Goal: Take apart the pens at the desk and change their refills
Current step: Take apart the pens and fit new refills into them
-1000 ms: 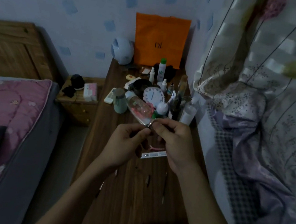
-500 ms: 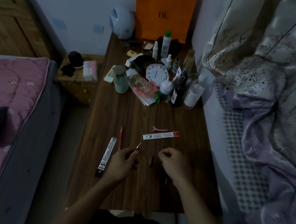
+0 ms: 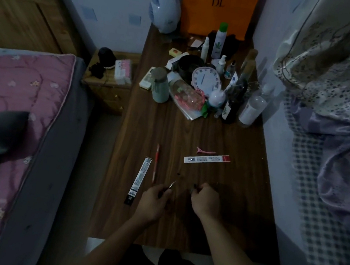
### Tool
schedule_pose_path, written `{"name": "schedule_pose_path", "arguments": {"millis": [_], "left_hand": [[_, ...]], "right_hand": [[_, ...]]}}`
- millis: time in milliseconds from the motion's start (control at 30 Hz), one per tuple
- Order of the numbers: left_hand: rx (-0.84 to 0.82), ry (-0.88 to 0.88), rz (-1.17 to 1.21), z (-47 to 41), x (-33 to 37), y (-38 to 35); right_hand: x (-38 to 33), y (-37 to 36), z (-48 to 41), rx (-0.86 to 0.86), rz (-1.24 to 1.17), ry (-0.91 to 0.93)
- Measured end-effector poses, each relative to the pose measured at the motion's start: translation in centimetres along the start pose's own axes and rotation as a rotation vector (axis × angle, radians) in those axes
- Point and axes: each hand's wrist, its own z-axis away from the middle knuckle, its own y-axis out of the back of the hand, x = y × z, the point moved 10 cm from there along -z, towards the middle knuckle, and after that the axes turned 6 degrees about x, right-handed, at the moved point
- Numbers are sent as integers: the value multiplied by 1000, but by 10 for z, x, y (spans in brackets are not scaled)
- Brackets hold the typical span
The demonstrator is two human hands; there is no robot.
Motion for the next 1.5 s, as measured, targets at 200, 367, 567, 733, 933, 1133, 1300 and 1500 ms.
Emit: {"name": "schedule_pose_path", "arguments": {"millis": [200,367,567,733,933,1133,1300,1500], "left_hand": [[-1,39,-5,-1,-7,0],[-13,40,-4,0,-5,1],[-20,-17,45,0,21,11],[15,-155,15,8,70,30],[6,-246,99,26,125,53],[-29,-313,80,52,162,75],[-40,-357,38,64,178,81],[-30,-401,22,67,197,88]], "right_hand": [[-18,-1,-1,108,134,68],[-21,-7,-8,5,161,-8],[-39,20,5,-176,-662,-126],[-71,73,33,-219,-1123,-41],[-96,127,56,-220,-1329,66],[-108,154,84,-190,-1303,224],[-114,163,96,-166,-1269,293],[-122,179,104,-90,-1202,386]]}}
